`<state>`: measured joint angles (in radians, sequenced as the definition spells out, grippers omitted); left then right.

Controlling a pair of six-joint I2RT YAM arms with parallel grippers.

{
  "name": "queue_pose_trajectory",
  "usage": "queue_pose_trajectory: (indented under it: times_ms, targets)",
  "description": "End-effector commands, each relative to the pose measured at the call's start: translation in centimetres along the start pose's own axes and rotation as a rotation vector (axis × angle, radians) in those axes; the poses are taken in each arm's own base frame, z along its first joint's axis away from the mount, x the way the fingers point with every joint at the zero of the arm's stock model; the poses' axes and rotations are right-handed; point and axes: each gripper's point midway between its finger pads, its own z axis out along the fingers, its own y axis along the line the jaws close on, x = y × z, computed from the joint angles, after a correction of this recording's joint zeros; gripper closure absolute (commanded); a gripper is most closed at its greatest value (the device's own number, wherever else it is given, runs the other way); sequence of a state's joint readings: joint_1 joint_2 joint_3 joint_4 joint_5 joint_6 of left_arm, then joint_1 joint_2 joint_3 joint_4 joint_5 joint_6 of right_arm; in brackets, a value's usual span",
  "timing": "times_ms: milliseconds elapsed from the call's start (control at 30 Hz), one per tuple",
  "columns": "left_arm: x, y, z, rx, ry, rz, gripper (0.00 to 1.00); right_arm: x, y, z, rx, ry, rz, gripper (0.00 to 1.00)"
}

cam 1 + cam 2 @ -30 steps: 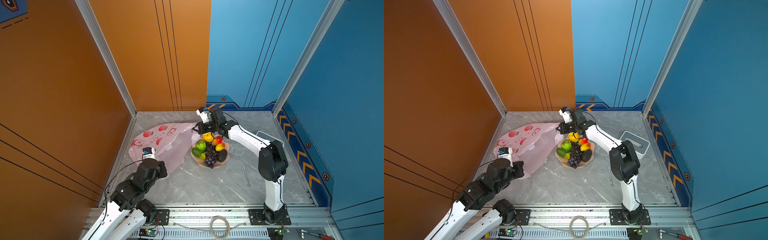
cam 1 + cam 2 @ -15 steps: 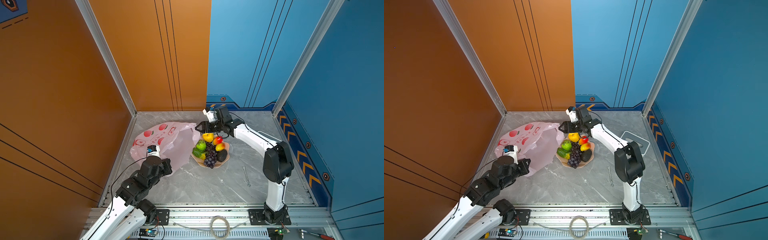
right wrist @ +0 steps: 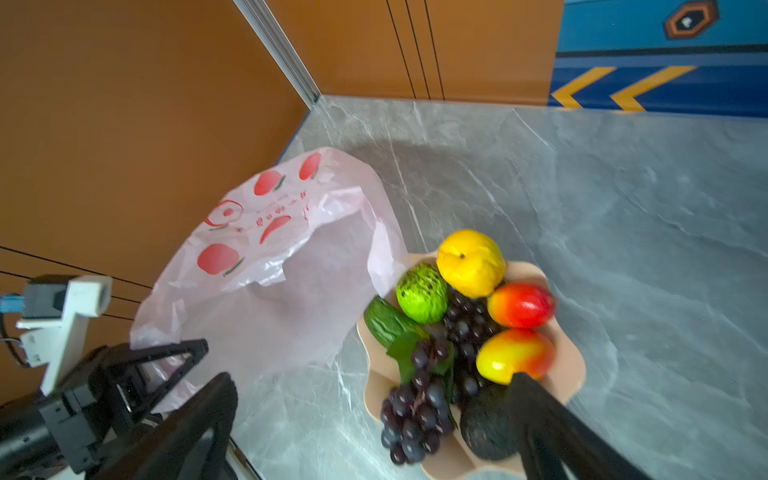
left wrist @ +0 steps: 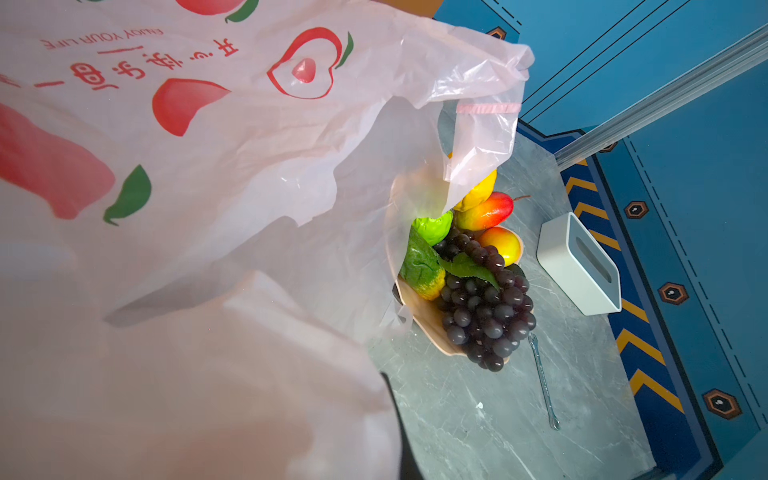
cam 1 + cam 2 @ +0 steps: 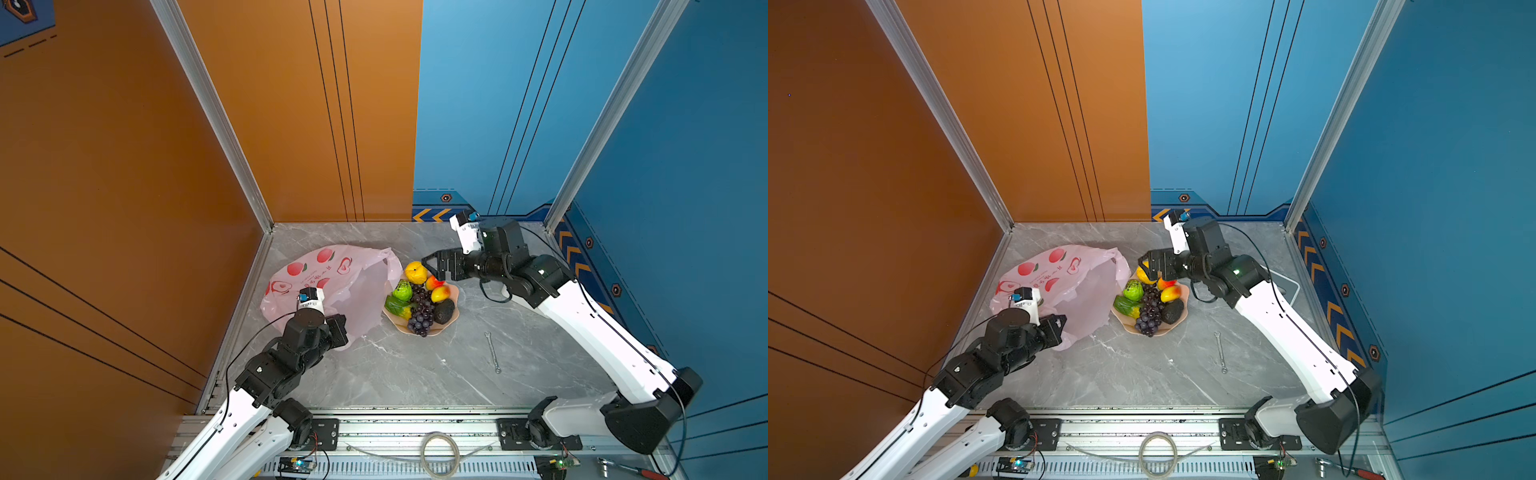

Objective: Place the fruits into the plastic bag

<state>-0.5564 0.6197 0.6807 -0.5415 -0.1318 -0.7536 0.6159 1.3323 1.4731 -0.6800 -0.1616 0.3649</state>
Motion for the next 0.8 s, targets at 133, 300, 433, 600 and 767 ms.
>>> queue_pose_trajectory:
  times_ms: [133,300,433,600,767]
  targets:
    - [-1.6,-1.5,-1.6,0.051,-0.025,0.007,1.00,9.4,-3.5,-1.1,0.298,0.222,-0.045,0.00]
    - [-1.9,-1.7,-2.1,0.054,-0.032,0.012,1.00,12.2,-2.7,0.7,0.320,0.262,-0.054,0.00]
    - [-1.6,-1.6,-2.0,0.055,-0.022,0.011,1.00,13.6,-2.4,2.8,0.305,0.279,-0.024,0.00]
    - [-1.3,-1.6,-1.9,0.058,-0.014,0.010,1.00,14.3,-2.2,4.5,0.299,0.279,0.001,0.00]
    - [-1.2,-1.5,-1.8,0.056,-0.009,0.012,1.00,14.6,-2.0,5.9,0.287,0.287,0.011,0.00]
